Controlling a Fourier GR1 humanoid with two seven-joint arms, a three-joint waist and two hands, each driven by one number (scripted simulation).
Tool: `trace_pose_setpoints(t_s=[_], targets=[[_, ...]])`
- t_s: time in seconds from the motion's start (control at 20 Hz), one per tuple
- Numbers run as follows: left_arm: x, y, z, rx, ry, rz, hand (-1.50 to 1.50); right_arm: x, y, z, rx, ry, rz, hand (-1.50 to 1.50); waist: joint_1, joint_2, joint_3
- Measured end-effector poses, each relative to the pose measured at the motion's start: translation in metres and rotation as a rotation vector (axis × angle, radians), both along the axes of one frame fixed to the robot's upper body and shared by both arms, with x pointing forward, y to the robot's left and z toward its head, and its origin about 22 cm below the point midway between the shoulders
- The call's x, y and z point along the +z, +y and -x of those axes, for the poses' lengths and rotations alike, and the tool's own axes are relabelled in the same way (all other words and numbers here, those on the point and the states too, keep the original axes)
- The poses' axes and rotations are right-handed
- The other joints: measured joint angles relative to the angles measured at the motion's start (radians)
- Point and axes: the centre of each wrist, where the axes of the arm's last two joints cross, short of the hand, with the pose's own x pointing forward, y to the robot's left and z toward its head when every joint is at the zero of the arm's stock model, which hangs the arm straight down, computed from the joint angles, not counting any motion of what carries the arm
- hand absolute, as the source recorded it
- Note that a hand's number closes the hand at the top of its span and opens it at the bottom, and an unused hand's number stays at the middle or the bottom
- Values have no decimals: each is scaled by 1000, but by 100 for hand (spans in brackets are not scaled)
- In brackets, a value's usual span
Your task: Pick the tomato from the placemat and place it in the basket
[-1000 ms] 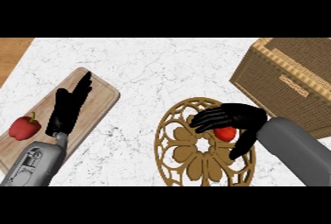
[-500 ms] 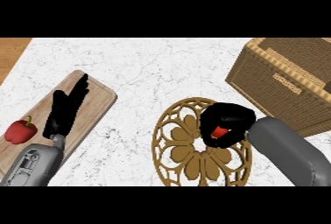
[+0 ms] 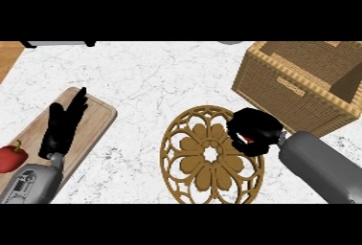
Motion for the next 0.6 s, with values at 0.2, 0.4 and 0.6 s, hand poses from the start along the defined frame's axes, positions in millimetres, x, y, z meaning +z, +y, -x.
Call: trace_pose_setpoints(t_s=[0.2,0.4,0.6], targets=[[2,6,4,0,-11,-4,0,9,20,24,-77,-102,50,150,-1,8,0],[1,3,9,0,-9,3,0,26,34,53,-157,-25,-72,150,-2,18,6],[2,7,10,9,-14,1,0,64,43,77,-198,44,-255,150,-10,22,9]])
